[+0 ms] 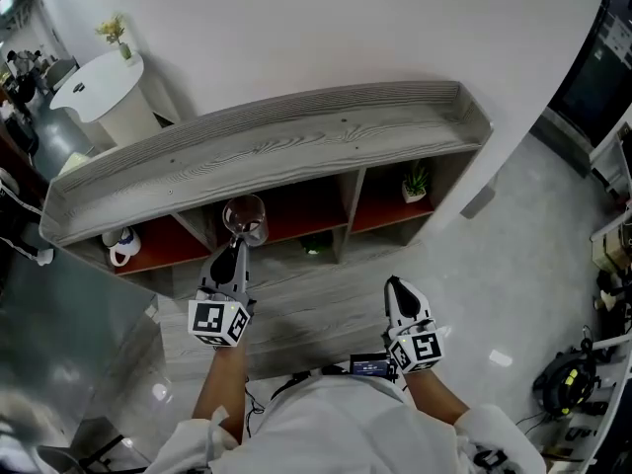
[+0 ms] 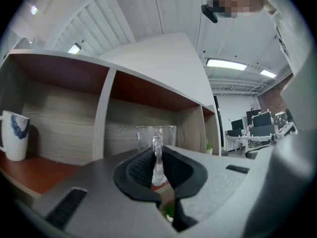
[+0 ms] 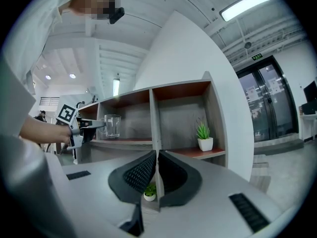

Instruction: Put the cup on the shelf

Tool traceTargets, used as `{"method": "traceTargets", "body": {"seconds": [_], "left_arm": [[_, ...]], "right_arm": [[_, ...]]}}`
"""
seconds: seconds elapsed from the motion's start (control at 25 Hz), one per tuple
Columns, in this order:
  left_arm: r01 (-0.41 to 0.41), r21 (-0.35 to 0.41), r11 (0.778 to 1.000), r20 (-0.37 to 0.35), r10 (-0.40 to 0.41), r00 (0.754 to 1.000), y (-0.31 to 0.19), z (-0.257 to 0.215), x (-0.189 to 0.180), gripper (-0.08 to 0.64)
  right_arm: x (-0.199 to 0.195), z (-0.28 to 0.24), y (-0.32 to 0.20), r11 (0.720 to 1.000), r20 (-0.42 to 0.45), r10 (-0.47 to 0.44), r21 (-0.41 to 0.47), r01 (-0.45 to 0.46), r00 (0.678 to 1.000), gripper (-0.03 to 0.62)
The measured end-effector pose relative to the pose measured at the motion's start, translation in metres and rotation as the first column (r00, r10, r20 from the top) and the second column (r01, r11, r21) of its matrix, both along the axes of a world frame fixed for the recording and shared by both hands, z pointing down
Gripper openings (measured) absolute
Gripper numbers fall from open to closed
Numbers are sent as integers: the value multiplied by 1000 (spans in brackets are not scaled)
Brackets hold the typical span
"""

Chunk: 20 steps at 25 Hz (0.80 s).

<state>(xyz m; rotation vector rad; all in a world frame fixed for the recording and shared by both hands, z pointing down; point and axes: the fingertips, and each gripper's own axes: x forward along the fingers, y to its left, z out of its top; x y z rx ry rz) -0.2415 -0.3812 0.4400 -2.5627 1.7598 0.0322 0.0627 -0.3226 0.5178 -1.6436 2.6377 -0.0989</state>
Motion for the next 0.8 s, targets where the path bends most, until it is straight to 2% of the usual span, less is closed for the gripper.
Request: {"method": "traceTargets", "body": {"seconds": [0.24,0.8], "left_arm": [[30,-33,999,13,-29,999,-20,8,9,28],[85,-34,996,12,-84,996,-36,12,13,28]], "right_arm": [[20,4,5,999,7,36,-20,-36,999,43],[52,8,14,997,4,73,-33,-73,997,42]]}}
